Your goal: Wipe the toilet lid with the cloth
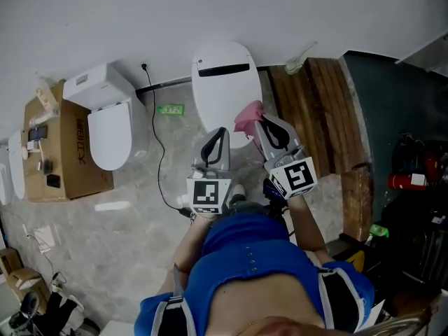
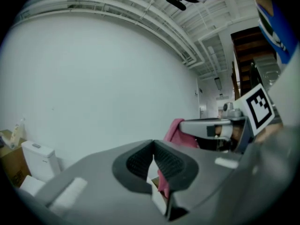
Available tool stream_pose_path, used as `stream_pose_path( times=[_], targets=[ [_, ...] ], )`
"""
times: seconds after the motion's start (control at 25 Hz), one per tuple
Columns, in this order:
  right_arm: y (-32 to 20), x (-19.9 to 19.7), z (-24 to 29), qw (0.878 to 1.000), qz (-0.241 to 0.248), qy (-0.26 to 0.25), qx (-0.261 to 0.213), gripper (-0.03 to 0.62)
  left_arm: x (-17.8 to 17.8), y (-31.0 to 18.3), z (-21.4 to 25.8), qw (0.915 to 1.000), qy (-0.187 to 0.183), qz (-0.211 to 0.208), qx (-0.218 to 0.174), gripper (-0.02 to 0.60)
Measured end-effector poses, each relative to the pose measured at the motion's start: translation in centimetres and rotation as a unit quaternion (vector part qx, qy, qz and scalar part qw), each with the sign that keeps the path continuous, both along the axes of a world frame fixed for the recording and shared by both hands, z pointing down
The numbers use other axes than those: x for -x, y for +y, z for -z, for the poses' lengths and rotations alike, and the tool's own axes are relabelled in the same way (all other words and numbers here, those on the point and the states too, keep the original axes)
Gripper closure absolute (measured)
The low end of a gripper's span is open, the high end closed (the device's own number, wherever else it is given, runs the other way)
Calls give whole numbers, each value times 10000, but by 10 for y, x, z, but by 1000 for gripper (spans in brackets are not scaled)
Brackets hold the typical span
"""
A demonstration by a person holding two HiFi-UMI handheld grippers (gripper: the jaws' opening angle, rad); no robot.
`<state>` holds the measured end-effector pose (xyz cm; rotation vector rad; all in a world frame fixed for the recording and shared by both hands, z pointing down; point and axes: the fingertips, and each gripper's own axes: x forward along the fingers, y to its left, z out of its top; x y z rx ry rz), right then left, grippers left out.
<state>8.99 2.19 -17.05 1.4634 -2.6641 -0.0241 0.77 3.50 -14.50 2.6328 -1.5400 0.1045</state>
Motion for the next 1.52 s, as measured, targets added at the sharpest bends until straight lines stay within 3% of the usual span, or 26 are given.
stream_pose_path(
  times=[0.32,0.64,0.8,0.96,1.2,1.52],
  targets=[
    [-56,5,-22,9999,-79,-35,65,574,28,-53,-24,9996,-24,280,89,580],
    [-124,19,-60,9992,-293,-198,179,574,48,-144,-69,9995,-167,48,280,580],
    [-146,30,-81,9997,-110,-45,227,574,53,-166,-86,9991,-306,24,282,580],
    [-154,29,-92,9994,238,165,186,574,53,-168,-101,9986,-321,204,360,580],
    [-154,4,-126,9993,321,199,11,574,51,-155,-140,9972,-326,542,402,580],
    [-160,-43,-241,9992,208,279,-197,574,47,-150,-244,9936,-511,964,289,580]
  ],
)
